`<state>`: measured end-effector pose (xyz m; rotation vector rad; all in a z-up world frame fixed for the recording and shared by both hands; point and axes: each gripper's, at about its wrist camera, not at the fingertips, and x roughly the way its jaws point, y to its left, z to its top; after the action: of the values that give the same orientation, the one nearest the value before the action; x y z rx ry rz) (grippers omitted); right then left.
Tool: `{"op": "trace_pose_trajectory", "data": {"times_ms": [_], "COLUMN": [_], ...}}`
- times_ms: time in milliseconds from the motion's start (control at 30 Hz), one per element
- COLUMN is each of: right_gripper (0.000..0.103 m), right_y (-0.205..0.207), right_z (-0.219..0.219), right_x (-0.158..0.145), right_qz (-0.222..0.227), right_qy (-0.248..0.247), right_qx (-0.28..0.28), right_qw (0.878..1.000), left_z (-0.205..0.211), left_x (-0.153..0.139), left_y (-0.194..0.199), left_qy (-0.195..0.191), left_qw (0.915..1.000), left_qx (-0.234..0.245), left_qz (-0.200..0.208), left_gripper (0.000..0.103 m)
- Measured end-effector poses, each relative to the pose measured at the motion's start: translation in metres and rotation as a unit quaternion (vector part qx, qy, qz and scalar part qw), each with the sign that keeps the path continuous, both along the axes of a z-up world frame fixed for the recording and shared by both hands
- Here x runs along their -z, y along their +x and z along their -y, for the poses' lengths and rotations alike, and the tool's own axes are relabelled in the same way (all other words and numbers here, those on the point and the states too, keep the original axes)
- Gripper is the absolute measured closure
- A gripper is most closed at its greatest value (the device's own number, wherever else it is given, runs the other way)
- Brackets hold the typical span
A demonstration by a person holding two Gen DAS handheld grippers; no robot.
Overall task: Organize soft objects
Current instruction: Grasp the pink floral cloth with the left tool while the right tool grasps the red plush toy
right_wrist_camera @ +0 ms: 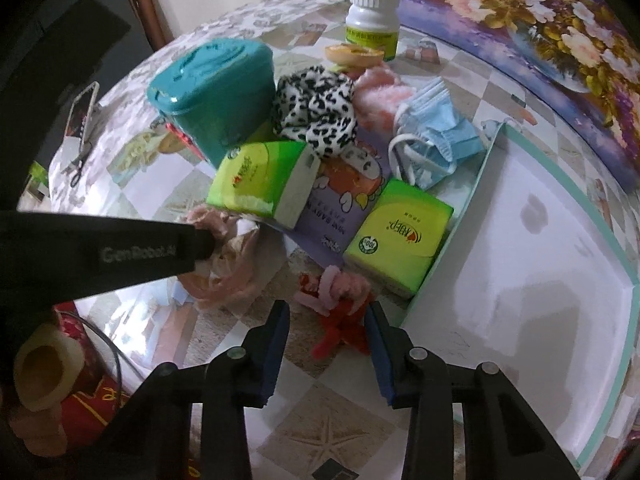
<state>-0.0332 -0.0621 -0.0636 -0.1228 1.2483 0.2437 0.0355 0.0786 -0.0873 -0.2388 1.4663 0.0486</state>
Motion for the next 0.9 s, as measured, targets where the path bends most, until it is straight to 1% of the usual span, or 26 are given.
{"op": "trace_pose_trajectory", "data": {"times_ms": [33, 133, 167, 267, 367, 533, 633, 667, 800, 900], "right_gripper": [0.063, 0.065, 0.067, 0.069, 0.072, 0.073, 0.076, 0.076, 0.076, 0.076], "right_y": [0.001, 0.003, 0.003, 0.003, 0.003, 0.003, 0.004, 0.005, 0.005, 0.003], "right_z": [-0.001, -0.003, -0.005, -0.01, -0.01, -0.011, -0.009, -0.007, -0.002, 0.0], "right_x": [0.001, 0.004, 0.007, 0.012, 0.015, 0.017, 0.017, 0.016, 0.015, 0.013], "right_qz": [0.0, -0.002, -0.004, -0.006, -0.008, -0.006, -0.009, -0.01, -0.011, -0.011], "right_qy": [-0.003, -0.006, -0.012, -0.029, -0.031, -0.025, -0.016, -0.013, -0.001, 0.007], "right_qx": [-0.001, -0.004, -0.007, -0.014, -0.009, -0.002, 0.004, 0.005, 0.006, 0.011], "right_qw": [1.0, 1.0, 1.0, 0.999, 0.999, 1.0, 1.0, 1.0, 1.0, 1.0], "left_z": [0.002, 0.012, 0.017, 0.021, 0.027, 0.031, 0.03, 0.029, 0.027, 0.026], "left_x": [0.001, 0.004, 0.0, 0.001, 0.0, 0.002, 0.002, 0.002, 0.0, -0.003], "left_y": [0.001, 0.003, 0.001, 0.001, 0.0, 0.0, 0.0, 0.0, -0.002, -0.004], "left_qy": [0.001, 0.004, 0.004, 0.007, 0.009, 0.014, 0.008, 0.006, -0.001, -0.007], "left_qw": [1.0, 1.0, 1.0, 1.0, 0.9999, 0.9999, 0.9999, 1.0, 1.0, 0.9999], "left_qx": [0.0, 0.0, 0.0, 0.001, 0.001, 0.003, -0.001, -0.003, -0.001, 0.0], "left_qz": [0.0, -0.002, -0.004, -0.005, -0.006, -0.007, -0.007, -0.006, 0.001, 0.008], "left_gripper": [0.075, 0.075, 0.075, 0.075, 0.075, 0.074, 0.075, 0.075, 0.083, 0.086]}}
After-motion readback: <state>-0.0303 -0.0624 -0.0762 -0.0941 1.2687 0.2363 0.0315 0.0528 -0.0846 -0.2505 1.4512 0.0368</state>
